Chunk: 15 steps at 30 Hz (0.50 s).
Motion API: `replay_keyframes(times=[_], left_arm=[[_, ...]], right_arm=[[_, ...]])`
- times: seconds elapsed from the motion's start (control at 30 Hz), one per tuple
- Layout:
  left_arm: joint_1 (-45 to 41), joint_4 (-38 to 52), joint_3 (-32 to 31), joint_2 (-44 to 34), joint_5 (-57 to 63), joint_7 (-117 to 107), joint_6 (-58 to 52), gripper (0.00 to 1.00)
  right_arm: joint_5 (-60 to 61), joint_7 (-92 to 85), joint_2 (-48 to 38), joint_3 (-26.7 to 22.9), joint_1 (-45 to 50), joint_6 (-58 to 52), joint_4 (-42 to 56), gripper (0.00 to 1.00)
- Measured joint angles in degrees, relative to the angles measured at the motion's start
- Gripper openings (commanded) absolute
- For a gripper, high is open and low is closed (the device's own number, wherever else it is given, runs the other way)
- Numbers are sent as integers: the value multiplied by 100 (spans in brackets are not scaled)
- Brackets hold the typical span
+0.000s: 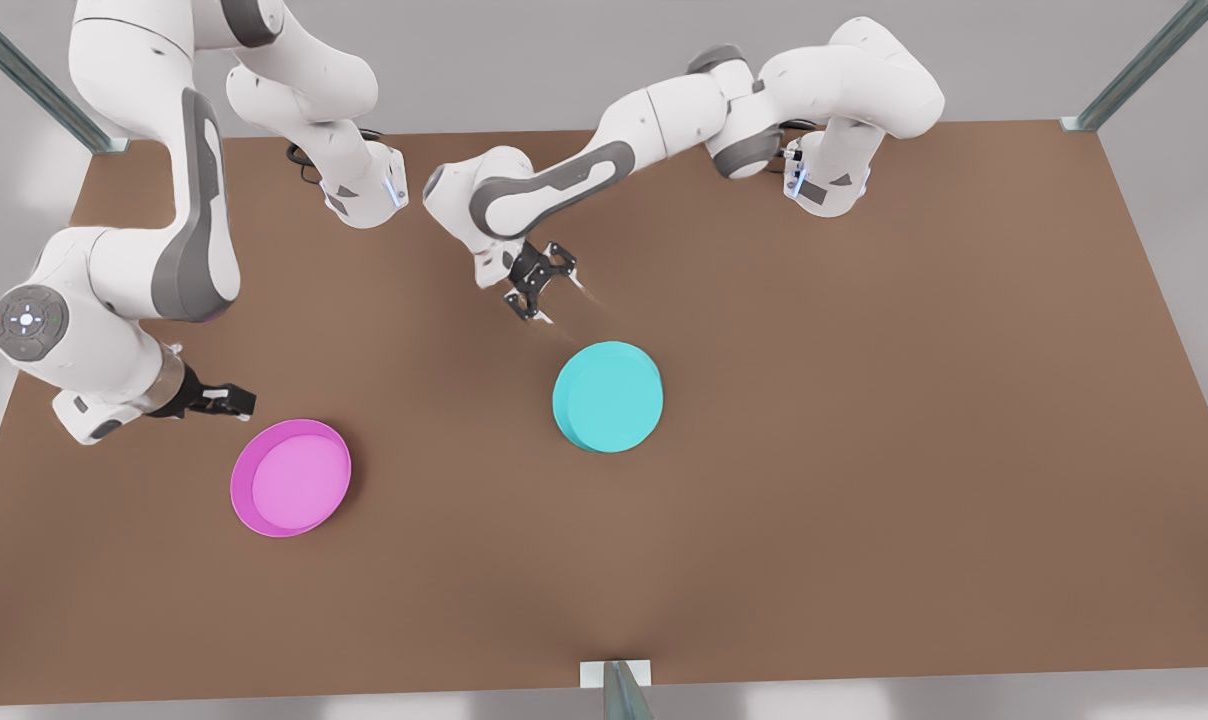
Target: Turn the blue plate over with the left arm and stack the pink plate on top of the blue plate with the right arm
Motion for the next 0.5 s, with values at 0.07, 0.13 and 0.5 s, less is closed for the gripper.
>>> replay_keyframes(times=[0.07,0.13,0.5], left_arm=[[753,-10,-495,-870,-252,43,8,100],[1949,-44,-511,-1394,-880,1006,18,100],[5684,-2666,1840,-4403,-3007,10821,49,100]], right_arm=[[88,-2,-58,-88,-2,174,-256,100],[462,-16,-77,-283,2,529,-745,100],[2205,-2595,1358,-1319,143,1804,-896,100]])
